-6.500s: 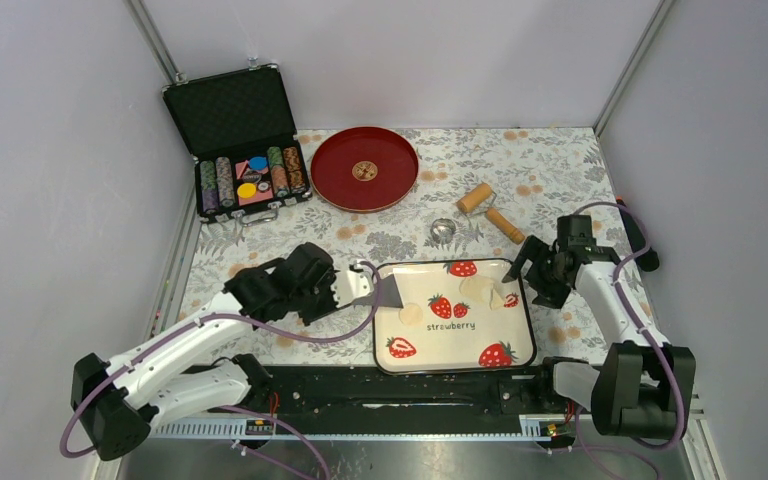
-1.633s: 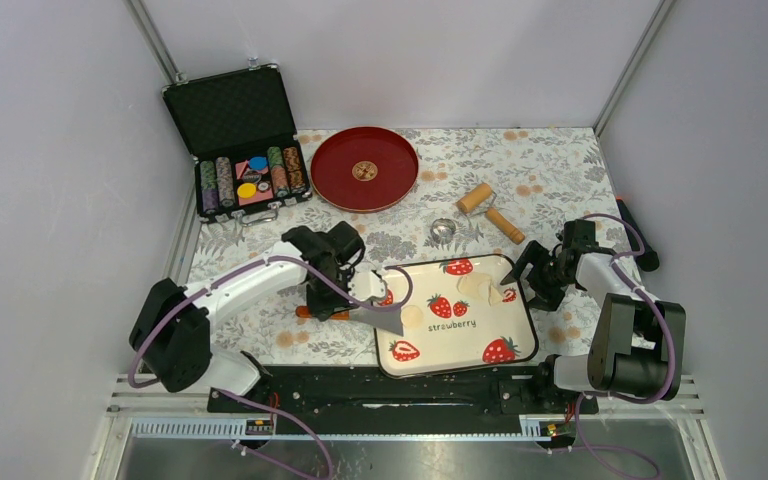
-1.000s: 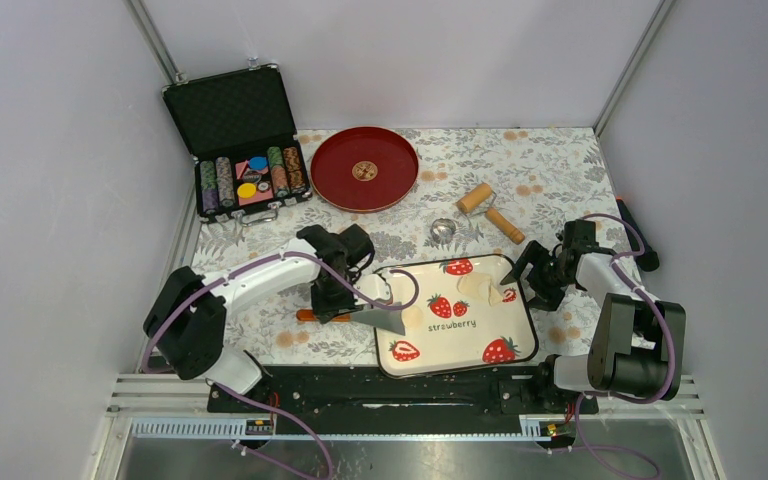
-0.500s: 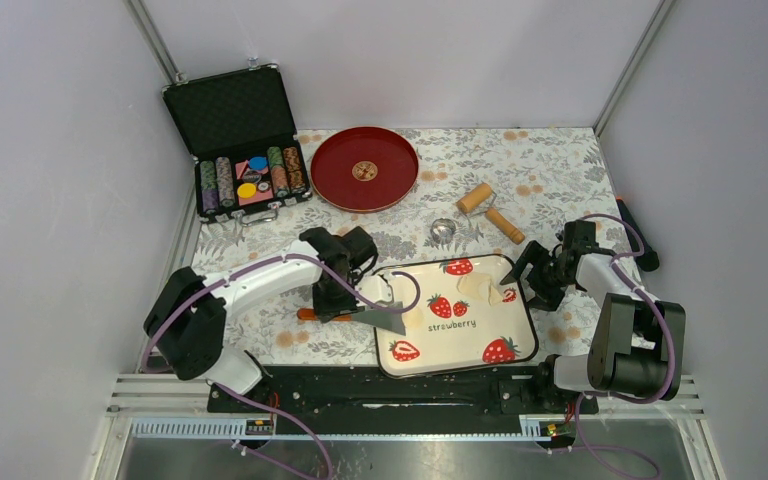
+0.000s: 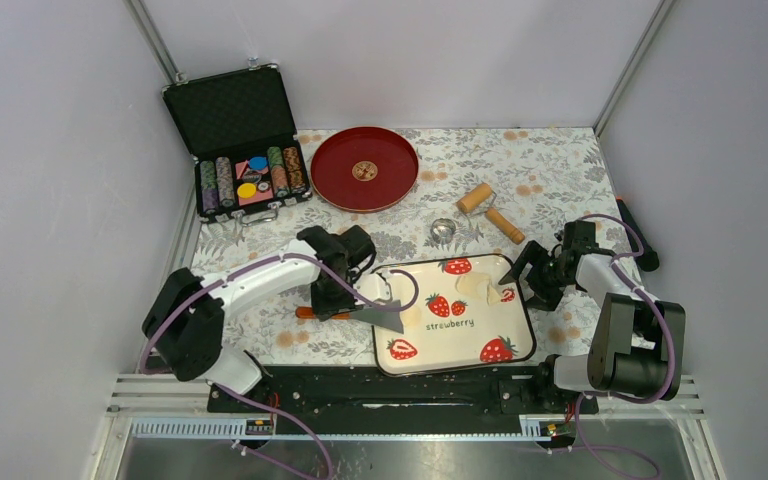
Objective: Roll out the dumpling wrappers from the dough
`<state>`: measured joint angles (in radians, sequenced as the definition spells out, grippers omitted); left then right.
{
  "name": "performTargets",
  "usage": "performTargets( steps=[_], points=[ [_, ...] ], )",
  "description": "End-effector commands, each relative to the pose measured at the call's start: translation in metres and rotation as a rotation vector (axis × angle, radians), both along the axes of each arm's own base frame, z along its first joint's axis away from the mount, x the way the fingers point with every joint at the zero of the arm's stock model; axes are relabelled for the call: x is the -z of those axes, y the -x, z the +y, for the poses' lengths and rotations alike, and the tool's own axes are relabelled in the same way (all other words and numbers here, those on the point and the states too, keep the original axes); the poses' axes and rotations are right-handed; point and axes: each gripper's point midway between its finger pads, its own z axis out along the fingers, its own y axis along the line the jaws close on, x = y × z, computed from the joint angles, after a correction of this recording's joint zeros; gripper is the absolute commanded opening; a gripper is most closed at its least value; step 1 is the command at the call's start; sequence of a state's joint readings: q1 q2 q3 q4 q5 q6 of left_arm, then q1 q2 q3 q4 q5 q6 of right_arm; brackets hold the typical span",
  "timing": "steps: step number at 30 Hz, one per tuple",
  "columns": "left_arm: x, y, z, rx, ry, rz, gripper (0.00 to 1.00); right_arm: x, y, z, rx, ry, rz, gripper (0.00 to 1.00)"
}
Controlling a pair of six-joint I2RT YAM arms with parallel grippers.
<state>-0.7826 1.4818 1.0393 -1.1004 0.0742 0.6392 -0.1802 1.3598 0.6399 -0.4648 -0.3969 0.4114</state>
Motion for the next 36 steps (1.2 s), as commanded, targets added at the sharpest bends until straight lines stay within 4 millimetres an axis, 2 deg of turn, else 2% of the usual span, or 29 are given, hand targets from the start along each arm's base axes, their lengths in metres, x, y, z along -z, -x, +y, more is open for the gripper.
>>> performTargets(
  steps=[1, 36],
  points=[
    [-0.002, -0.016, -0.012, 0.002, 0.021, -0.027, 0.00, -0.003, 0.003, 0.009, -0.017, -0.055, -0.001, 0.87],
    [0.008, -0.021, -0.040, 0.041, -0.015, -0.007, 0.00, -0.003, 0.003, 0.011, -0.019, -0.065, 0.001, 0.88]
  ],
)
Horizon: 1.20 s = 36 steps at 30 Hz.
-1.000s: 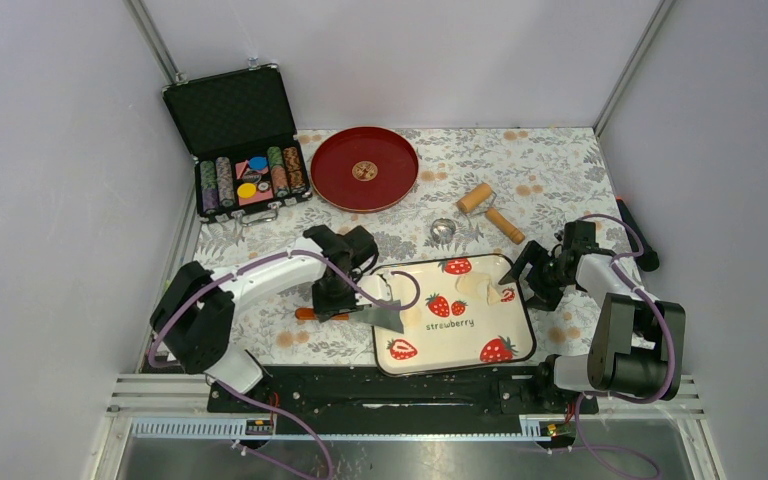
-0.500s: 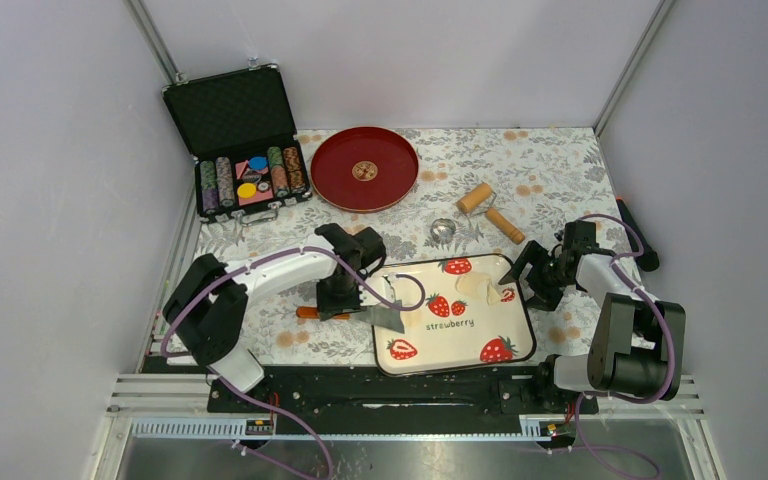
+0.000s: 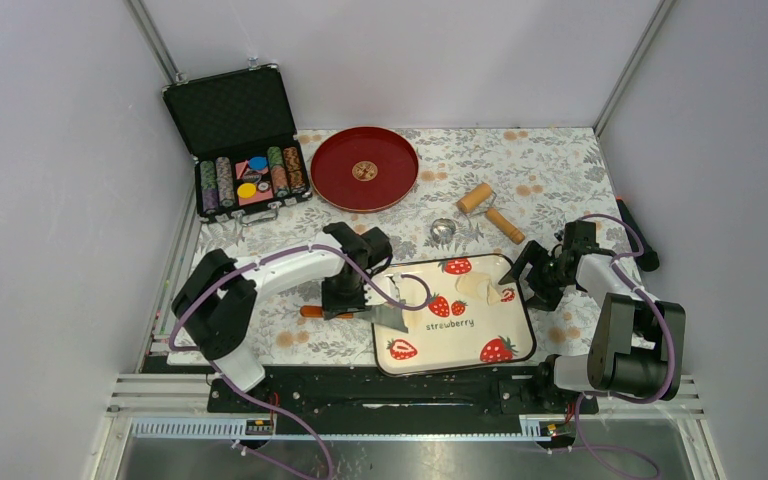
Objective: Roll out the dumpling wrappers from the dough
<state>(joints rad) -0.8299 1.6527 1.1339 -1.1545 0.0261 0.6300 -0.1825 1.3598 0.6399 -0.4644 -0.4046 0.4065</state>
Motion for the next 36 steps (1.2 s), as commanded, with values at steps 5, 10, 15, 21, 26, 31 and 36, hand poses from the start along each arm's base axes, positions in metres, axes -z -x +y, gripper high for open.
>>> performTargets(
  steps=[5, 10, 15, 21, 26, 31, 36],
  points=[
    [-0.002, -0.016, -0.033, 0.006, 0.111, -0.055, 0.00, -0.002, 0.003, 0.010, -0.016, -0.059, 0.005, 0.88],
    [0.000, -0.016, -0.039, -0.001, 0.136, -0.052, 0.00, -0.002, 0.003, 0.011, -0.017, -0.063, 0.006, 0.88],
    [0.002, -0.013, -0.046, -0.016, 0.174, -0.045, 0.00, -0.002, 0.003, 0.011, -0.016, -0.063, 0.006, 0.88],
    [0.008, -0.007, -0.055, -0.052, 0.233, -0.029, 0.00, -0.002, 0.003, 0.011, -0.016, -0.063, 0.006, 0.88],
    [0.009, -0.005, -0.067, -0.086, 0.313, -0.029, 0.00, -0.002, 0.003, 0.011, -0.016, -0.064, 0.007, 0.88],
    [0.004, -0.007, -0.080, -0.121, 0.422, -0.073, 0.00, -0.002, 0.003, 0.011, -0.017, -0.065, 0.005, 0.88],
    [-0.009, -0.011, -0.091, -0.156, 0.552, -0.143, 0.00, -0.003, 0.003, 0.011, -0.019, -0.062, -0.004, 0.88]
  ],
)
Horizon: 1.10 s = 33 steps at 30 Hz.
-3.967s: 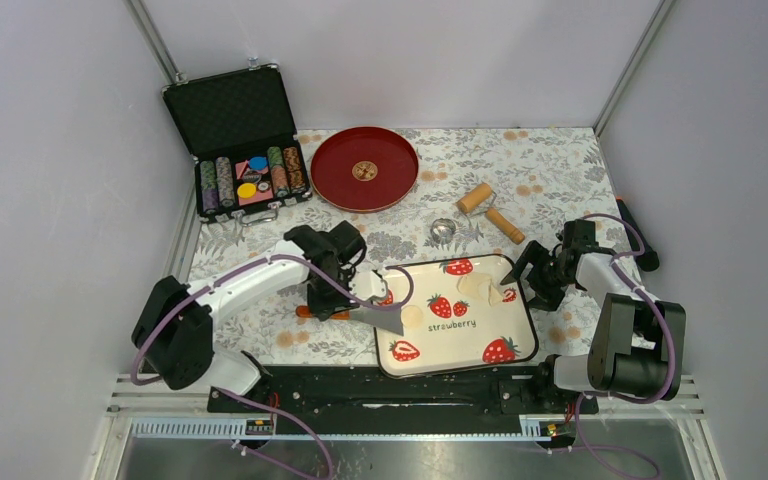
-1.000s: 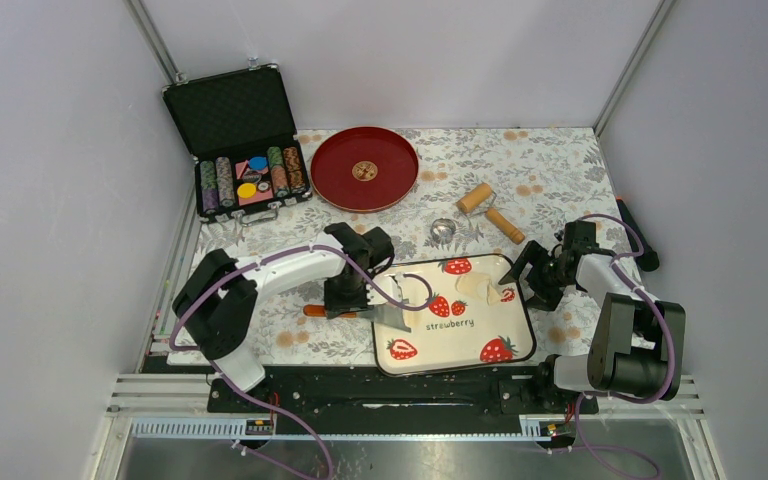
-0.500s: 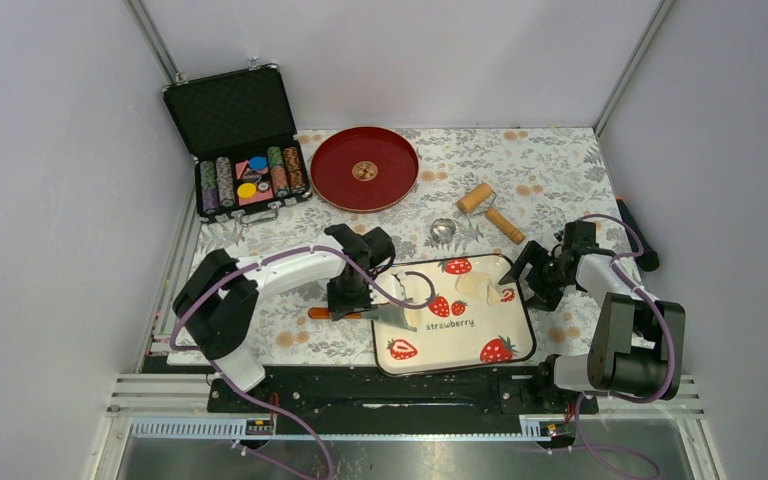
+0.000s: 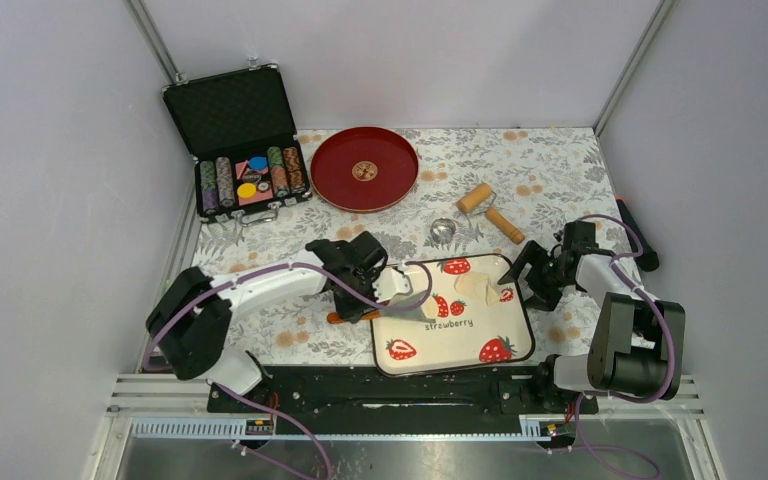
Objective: Roll out the dumpling wrappers from the dough
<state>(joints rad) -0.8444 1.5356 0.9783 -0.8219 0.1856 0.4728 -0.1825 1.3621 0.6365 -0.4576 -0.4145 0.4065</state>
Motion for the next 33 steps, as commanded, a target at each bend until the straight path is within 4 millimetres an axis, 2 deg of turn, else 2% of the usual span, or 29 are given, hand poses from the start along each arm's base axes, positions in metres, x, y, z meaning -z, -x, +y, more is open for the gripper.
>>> performTargets(
  steps=[1, 15, 22, 27, 33],
  points=[
    [-0.027, -0.015, -0.040, -0.039, 0.252, -0.108, 0.00, -0.004, 0.003, 0.009, -0.015, -0.052, -0.004, 0.88],
    [-0.053, -0.011, -0.035, -0.164, 0.446, -0.221, 0.00, -0.018, 0.003, 0.008, -0.018, -0.036, -0.035, 0.89],
    [-0.033, -0.002, -0.018, -0.130, 0.304, -0.157, 0.00, -0.014, 0.007, 0.009, -0.022, -0.039, -0.018, 0.89],
    [-0.020, -0.004, -0.022, -0.125, 0.248, -0.102, 0.27, -0.013, 0.006, 0.008, -0.023, -0.037, -0.019, 0.88],
    [-0.003, -0.006, -0.024, -0.086, 0.176, -0.056, 0.34, -0.013, 0.006, 0.009, -0.024, -0.039, -0.018, 0.89]
  ],
)
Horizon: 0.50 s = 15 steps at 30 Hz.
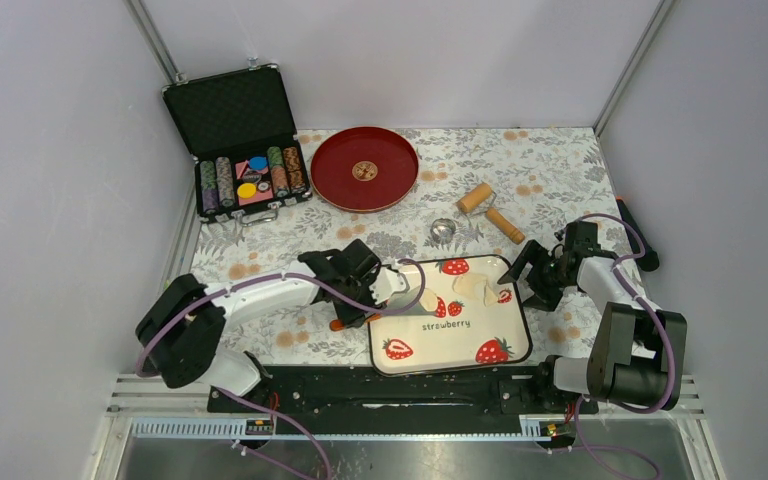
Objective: Roll out the dumpling wrappers from the dough
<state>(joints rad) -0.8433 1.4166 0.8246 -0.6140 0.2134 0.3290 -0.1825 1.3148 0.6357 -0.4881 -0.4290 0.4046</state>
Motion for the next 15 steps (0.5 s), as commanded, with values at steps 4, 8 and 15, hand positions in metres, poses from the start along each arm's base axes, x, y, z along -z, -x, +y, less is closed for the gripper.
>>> performTargets(
  steps=[4, 8, 15],
  points=[
    [-0.004, -0.011, -0.012, 0.038, 0.011, -0.020, 0.66, -0.003, 0.003, 0.007, -0.021, -0.036, 0.000, 0.89],
    [-0.002, -0.012, -0.011, 0.034, 0.001, -0.026, 0.79, -0.002, 0.003, 0.008, -0.022, -0.042, 0.008, 0.89],
    [0.010, -0.003, -0.009, 0.053, -0.020, 0.014, 0.44, -0.002, 0.003, 0.008, -0.023, -0.044, 0.006, 0.89]
  ],
)
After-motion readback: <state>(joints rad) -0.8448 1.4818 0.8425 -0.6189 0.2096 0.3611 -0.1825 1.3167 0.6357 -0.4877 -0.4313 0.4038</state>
